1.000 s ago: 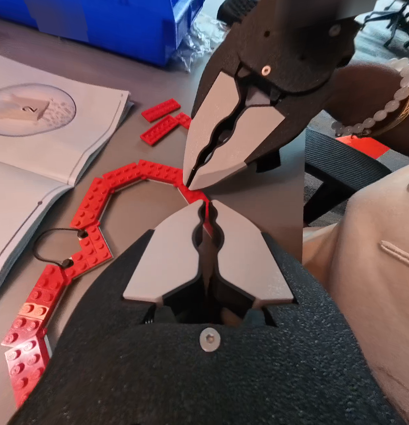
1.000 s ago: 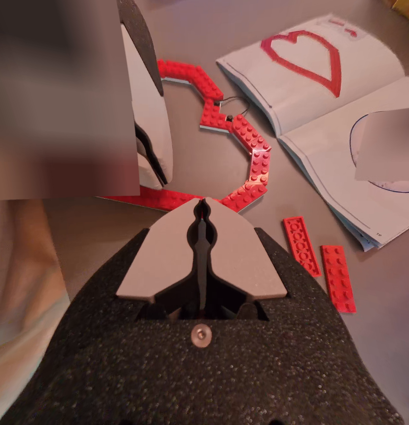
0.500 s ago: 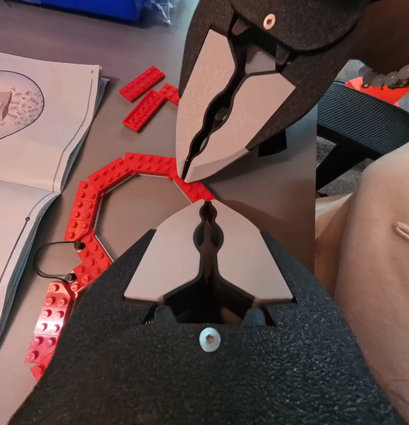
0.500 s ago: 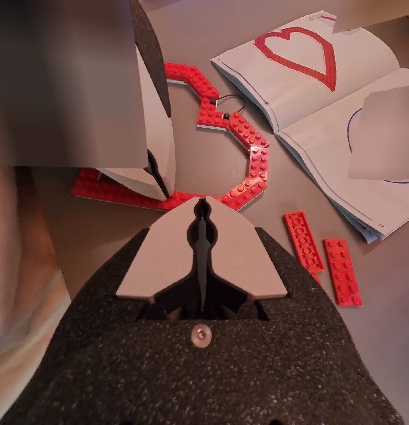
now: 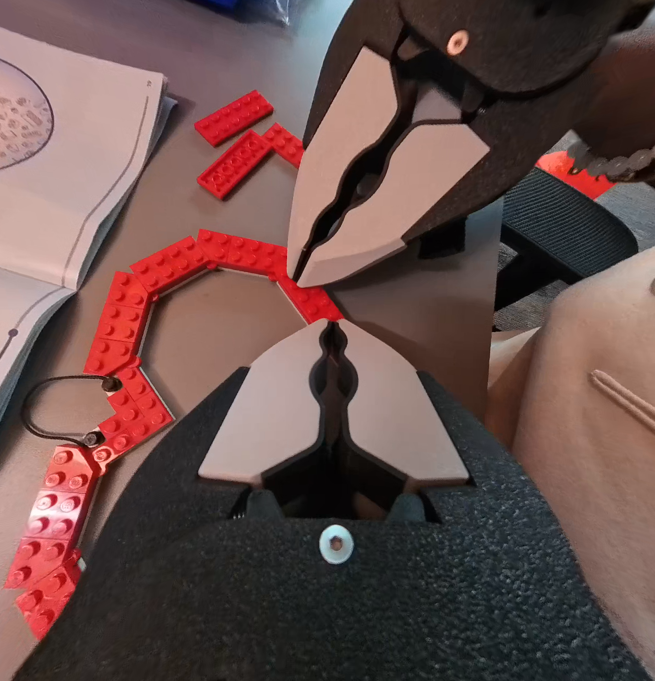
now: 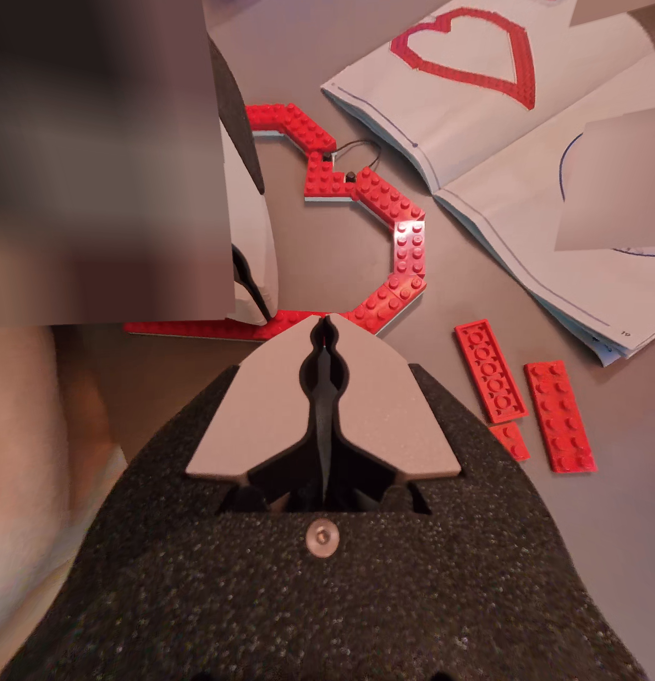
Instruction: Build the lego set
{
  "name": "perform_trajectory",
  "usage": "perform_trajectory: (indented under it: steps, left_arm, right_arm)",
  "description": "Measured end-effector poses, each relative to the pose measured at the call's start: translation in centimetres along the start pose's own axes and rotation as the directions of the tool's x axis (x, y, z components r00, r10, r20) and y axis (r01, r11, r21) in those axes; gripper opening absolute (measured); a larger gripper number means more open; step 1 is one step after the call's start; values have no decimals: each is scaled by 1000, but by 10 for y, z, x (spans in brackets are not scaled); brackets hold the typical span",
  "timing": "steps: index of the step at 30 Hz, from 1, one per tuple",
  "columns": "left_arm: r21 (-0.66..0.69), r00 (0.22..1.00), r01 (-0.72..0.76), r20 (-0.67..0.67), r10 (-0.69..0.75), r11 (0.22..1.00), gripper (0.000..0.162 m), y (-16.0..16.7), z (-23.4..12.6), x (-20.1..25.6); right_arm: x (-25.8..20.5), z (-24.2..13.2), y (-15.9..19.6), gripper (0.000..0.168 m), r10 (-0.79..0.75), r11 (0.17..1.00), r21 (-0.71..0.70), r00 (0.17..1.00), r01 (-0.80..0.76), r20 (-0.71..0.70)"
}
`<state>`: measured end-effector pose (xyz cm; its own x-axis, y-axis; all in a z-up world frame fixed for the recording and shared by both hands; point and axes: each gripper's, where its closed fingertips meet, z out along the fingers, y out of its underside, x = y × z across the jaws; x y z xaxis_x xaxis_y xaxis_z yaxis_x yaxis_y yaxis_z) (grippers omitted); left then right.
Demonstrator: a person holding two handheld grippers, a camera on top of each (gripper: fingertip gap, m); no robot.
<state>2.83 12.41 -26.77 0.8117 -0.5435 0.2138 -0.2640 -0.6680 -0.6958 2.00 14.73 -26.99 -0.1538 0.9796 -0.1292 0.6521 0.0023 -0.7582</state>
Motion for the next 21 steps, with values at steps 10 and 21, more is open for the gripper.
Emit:
perform_trajectory:
  steps: [10,21]
  left_arm:
    - [-20,999,-37,39,38,999,1,1,1,-1]
    - [113,998,-65,-1,66,991,0,-13,-7,9]
  right_arm:
    - [0,2,2,2,-114,987,-121,989,102,-99]
    - [0,2,0,2,-91,996,-33,982,87,-164]
